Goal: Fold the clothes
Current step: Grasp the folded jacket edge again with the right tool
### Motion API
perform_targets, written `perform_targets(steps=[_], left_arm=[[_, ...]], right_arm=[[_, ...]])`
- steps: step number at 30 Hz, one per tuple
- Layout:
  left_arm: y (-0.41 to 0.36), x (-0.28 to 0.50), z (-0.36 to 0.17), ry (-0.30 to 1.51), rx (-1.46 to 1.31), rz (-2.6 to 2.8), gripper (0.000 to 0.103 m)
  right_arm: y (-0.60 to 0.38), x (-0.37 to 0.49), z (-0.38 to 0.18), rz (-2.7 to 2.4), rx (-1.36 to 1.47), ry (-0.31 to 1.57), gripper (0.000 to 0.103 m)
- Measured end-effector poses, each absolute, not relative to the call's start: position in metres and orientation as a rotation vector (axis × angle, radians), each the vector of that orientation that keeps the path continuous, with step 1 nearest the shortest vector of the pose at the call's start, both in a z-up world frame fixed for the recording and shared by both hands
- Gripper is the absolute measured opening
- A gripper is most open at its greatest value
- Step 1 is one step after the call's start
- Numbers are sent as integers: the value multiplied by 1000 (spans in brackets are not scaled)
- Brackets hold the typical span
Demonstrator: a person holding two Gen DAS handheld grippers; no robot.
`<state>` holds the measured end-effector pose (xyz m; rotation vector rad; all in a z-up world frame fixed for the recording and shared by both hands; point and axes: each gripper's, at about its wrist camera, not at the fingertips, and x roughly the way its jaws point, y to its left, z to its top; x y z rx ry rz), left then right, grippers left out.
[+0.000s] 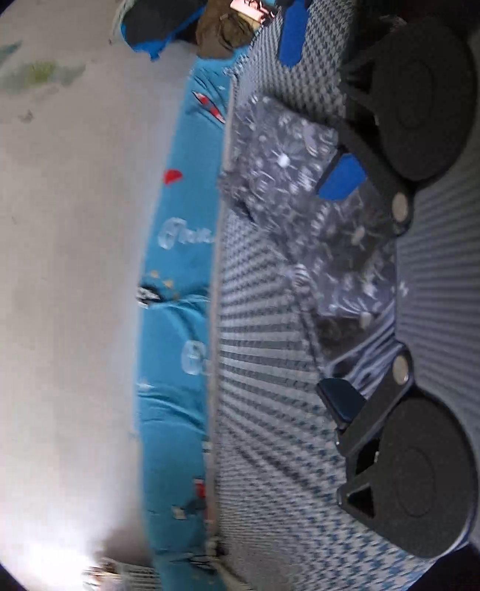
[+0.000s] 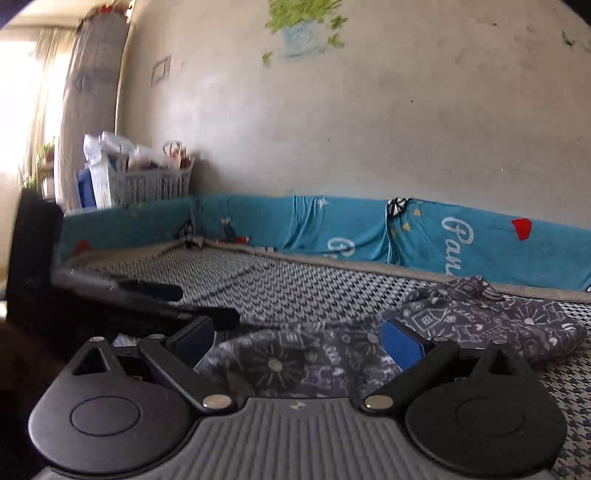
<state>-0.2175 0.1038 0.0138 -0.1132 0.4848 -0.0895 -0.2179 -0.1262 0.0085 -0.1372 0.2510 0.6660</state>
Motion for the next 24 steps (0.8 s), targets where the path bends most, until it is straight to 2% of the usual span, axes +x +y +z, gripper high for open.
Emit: perform_targets(steps=[14, 17, 24], left_arm=[[171, -169, -4, 736, -430, 19, 103], [179, -174, -12, 747, -484, 30, 103], [175, -177, -8, 719, -406, 46, 103]], right_arm=[[-100, -212, -16, 705, -270, 367, 93], [-96, -211, -20, 712, -289, 380, 93], [-78, -215, -29, 745, -392, 371, 93]])
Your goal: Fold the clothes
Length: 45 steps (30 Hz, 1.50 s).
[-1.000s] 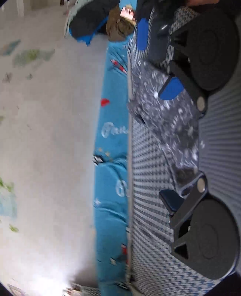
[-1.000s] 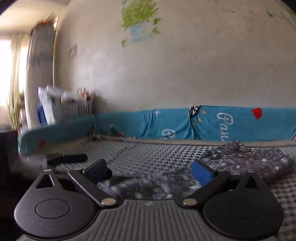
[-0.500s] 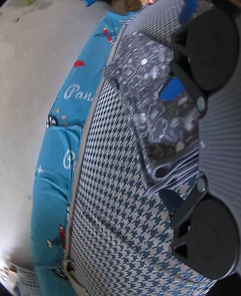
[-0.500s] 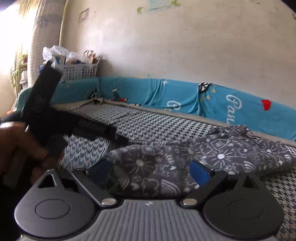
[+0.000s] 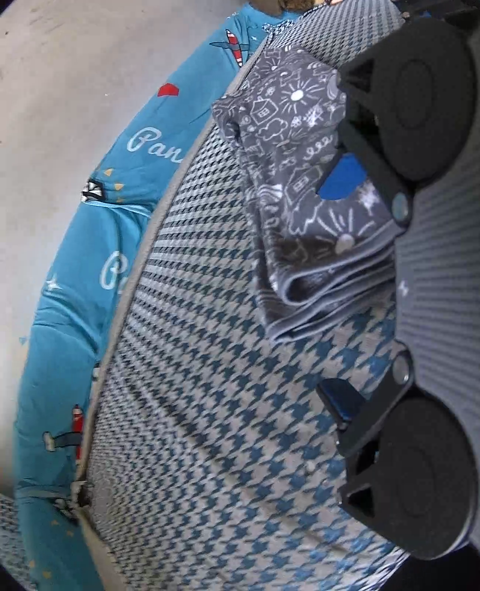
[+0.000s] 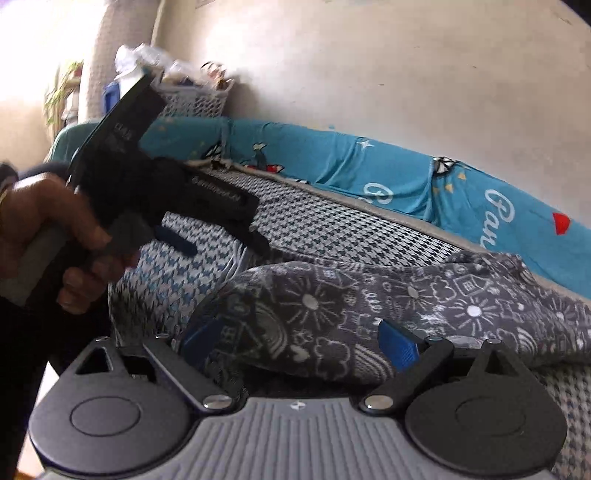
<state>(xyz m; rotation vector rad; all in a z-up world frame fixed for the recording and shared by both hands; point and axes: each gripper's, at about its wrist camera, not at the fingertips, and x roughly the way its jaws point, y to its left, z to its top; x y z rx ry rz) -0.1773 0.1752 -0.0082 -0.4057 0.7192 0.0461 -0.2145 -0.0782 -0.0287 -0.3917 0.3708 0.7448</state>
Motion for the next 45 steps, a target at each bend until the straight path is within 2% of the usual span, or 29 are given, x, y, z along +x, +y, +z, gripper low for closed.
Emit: perform_targets(steps=[19, 26, 31, 35, 39, 41, 43, 45], left_arm=[[176, -175, -7, 751, -408, 21, 103], [186, -170, -11, 790, -497, -3, 103], [194, -161, -16, 850, -607, -66, 103], [197, -153, -22, 902, -699, -118, 103], [195, -149, -28, 928, -741, -152, 103], [194, -149, -29, 924, -741, -146, 103], [193, -149, -31, 922, -739, -142, 103], [191, -149, -31, 920, -731, -142, 103]], right_arm=[[-34, -231, -72, 870, -817, 294, 80], [-17, -224, -87, 805, -932, 220, 68], [-17, -217, -80, 773, -885, 211, 54], [-23, -219, -69, 765, -811, 195, 47], [-28, -207, -57, 778, -648, 289, 50], [-29, -203, -57, 760, -605, 331, 67], [-28, -203, -58, 748, -607, 341, 74], [-27, -203, -60, 757, -615, 353, 75]])
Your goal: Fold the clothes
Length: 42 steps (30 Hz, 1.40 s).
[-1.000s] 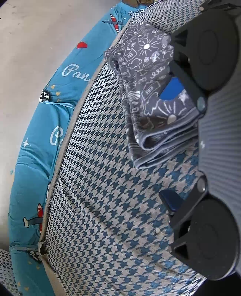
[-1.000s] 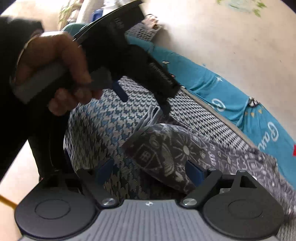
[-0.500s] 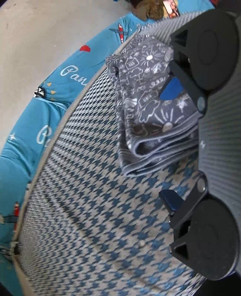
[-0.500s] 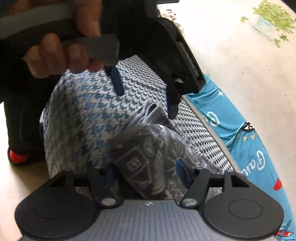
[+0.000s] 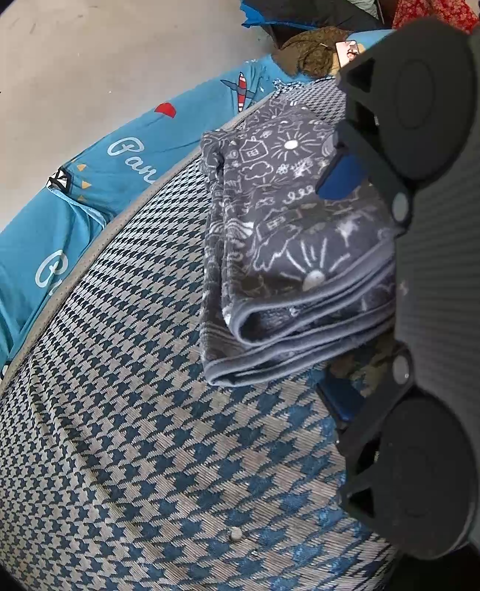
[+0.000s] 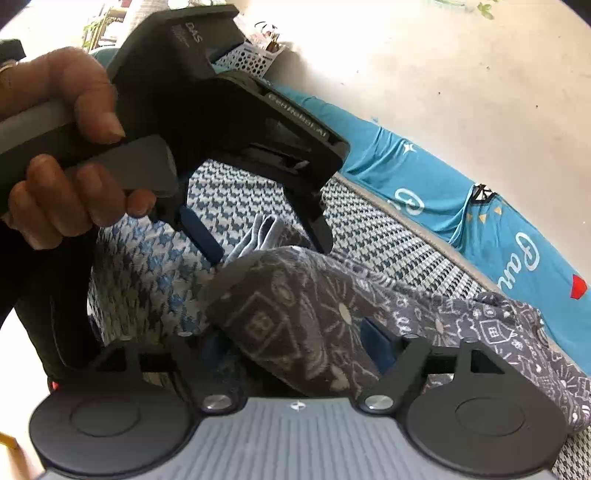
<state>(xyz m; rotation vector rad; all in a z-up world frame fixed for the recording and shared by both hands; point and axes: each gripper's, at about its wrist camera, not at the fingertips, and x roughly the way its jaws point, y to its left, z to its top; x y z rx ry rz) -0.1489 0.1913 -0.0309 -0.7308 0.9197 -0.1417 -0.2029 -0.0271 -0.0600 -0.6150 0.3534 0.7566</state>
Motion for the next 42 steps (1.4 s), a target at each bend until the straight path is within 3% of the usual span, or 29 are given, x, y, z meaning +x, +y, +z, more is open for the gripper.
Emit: perform_targets(steps=[6, 10, 17, 24, 25, 27, 28, 32, 35, 37, 38, 39, 40, 42], left_arm=[[189, -148, -31, 911, -727, -143, 103], [190, -150, -30, 910, -721, -142, 103], [195, -153, -30, 907, -735, -143, 103], [192, -152, -30, 901, -725, -140, 103], [190, -151, -30, 900, -724, -140, 103], [189, -151, -30, 898, -718, -141, 103], [188, -151, -30, 898, -715, -141, 103], [189, -151, -30, 894, -715, -144, 103], [188, -151, -31, 893, -714, -144, 103], [187, -150, -30, 892, -715, -143, 103], [187, -150, -31, 892, -716, -143, 103], [187, -150, -31, 891, -718, -142, 103], [187, -151, -30, 890, -720, -142, 103], [188, -153, -30, 888, -725, -143, 103]], right_arm=[[-21, -221, -70, 762, -693, 331, 76], [-22, -237, -73, 753, -801, 215, 75], [-38, -234, -57, 823, -720, 299, 54], [-60, -225, -43, 795, -528, 421, 48], [-63, -221, -40, 790, -486, 437, 44], [-70, -215, -35, 775, -404, 467, 27], [-73, -211, -32, 760, -368, 482, 13], [-91, -200, -21, 746, -198, 490, 1], [-97, -198, -17, 747, -138, 493, 1], [-100, -196, -16, 736, -103, 490, 2], [-103, -194, -16, 725, -65, 482, 19], [-107, -192, -14, 707, -15, 479, 42], [-111, -188, -13, 691, 34, 478, 77], [-118, -183, -10, 662, 129, 467, 77]])
